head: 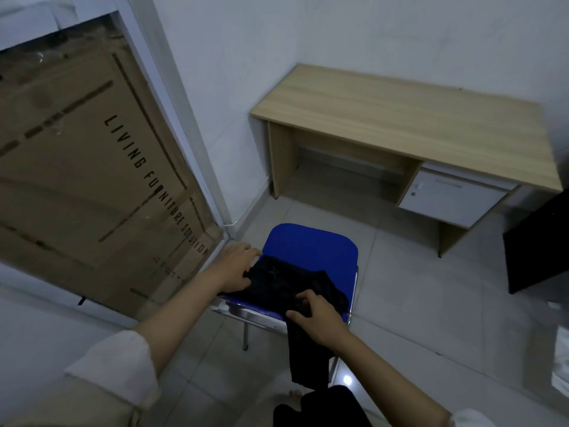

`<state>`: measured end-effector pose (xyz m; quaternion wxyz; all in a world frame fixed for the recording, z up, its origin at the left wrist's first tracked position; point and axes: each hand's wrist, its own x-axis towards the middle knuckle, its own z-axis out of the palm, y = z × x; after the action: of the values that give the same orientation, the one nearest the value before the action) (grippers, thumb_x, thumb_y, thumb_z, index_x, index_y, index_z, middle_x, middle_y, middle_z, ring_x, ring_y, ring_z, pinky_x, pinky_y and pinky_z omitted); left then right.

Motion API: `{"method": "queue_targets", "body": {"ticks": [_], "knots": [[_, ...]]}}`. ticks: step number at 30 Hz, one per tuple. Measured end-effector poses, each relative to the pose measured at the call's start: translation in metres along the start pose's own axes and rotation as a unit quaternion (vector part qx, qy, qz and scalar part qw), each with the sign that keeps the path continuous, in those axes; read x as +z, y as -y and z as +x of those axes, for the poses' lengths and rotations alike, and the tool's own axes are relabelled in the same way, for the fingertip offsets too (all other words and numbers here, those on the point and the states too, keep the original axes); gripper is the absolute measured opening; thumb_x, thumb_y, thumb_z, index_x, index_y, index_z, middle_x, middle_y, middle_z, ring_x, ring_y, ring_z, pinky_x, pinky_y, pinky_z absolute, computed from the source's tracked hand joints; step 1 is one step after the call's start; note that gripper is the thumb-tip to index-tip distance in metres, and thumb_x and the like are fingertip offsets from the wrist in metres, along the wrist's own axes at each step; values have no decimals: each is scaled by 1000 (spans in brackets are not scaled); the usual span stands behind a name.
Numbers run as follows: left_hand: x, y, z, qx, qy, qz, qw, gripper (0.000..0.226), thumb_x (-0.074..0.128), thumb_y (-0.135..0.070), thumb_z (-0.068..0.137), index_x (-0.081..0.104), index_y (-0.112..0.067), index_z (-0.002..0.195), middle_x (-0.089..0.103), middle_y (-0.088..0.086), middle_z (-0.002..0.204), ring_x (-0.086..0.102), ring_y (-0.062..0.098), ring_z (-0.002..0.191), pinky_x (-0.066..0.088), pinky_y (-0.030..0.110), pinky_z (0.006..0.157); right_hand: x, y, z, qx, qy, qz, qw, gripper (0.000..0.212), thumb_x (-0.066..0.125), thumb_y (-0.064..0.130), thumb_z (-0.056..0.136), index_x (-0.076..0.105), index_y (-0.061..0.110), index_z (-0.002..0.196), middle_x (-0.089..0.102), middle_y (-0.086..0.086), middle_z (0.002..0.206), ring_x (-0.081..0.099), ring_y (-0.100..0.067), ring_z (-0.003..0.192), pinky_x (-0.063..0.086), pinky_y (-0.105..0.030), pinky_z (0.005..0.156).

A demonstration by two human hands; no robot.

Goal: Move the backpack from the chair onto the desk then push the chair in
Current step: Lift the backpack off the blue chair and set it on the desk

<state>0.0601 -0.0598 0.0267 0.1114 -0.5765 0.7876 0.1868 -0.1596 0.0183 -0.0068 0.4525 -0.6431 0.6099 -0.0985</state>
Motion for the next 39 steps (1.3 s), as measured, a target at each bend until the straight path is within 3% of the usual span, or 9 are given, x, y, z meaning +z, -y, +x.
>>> {"method": "queue_targets", "body": {"ticks": [6, 11, 14, 19, 25, 28, 33, 37, 39], "knots": [[38, -46, 28, 19, 73, -88, 993, 58, 54, -9, 87, 33, -15, 141, 41, 13, 139, 42, 29, 124, 39, 39, 103, 2, -2, -4, -1, -25, 23, 999, 44, 59, 39, 88, 48, 18, 125, 52, -7, 127, 53, -17, 111, 42, -23, 86], [66, -63, 38, 1, 116, -119, 986, 55, 50, -5, 88, 32, -14, 139, 53, 19, 127, 51, 32, 112, 44, 40, 94, 2, -4, -7, 2, -54, 14, 998, 55, 65, 50, 80, 50, 19, 123, 55, -4, 124, 55, -15, 106, 46, -25, 85], [74, -62, 39, -9, 94, -174, 980, 38, 47, -1, 87, 49, -16, 122, 62, 15, 114, 58, 28, 99, 48, 39, 87, 3, -3, -11, -6, -12, -7, 1000, 70, 69, 58, 70, 45, 24, 127, 49, -1, 125, 53, -16, 108, 47, -29, 88], [68, -59, 40, -14, 15, -262, 965, 18, 48, 0, 86, 61, -12, 86, 64, 8, 92, 59, 21, 84, 49, 32, 75, -8, -3, -12, -15, 87, -50, 995, 71, 71, 35, 71, 38, 26, 133, 40, -6, 132, 47, -24, 117, 44, -40, 98], [62, -60, 40, -11, -16, -276, 961, 12, 52, -2, 84, 63, -7, 82, 63, 8, 85, 60, 22, 80, 47, 27, 70, -62, -17, -6, 52, 178, -26, 982, 61, 67, 17, 79, 40, 23, 133, 46, -4, 132, 49, -21, 113, 44, -33, 98], [57, -68, 41, 0, -25, -286, 958, 10, 53, -2, 84, 62, -5, 83, 62, 6, 83, 57, 19, 78, 43, 23, 67, -83, -32, 7, 73, 122, -70, 987, 58, 67, 10, 77, 43, 22, 129, 51, -7, 129, 53, -23, 107, 48, -36, 93], [47, -74, 41, 7, -48, -304, 952, 9, 53, 0, 85, 59, -7, 85, 58, 1, 78, 54, 13, 73, 40, 15, 59, -97, -31, 24, -25, -109, -235, 965, 67, 73, 19, 74, 40, 27, 132, 44, -6, 131, 43, -29, 118, 34, -44, 101], [42, -71, 39, -13, -83, -319, 944, 10, 54, 1, 85, 58, -8, 82, 54, -6, 69, 51, 6, 66, 37, 8, 55, -97, -29, 23, -58, -136, -193, 970, 66, 72, 31, 77, 41, 26, 135, 43, -6, 136, 39, -27, 124, 30, -45, 107], [41, -73, 39, -24, -102, -334, 937, 9, 53, -2, 86, 57, -5, 78, 53, -5, 65, 49, 5, 62, 37, 13, 58, -94, -34, 21, -59, -140, -169, 974, 58, 69, 29, 81, 44, 24, 133, 45, -7, 136, 41, -26, 123, 33, -43, 106]]}}
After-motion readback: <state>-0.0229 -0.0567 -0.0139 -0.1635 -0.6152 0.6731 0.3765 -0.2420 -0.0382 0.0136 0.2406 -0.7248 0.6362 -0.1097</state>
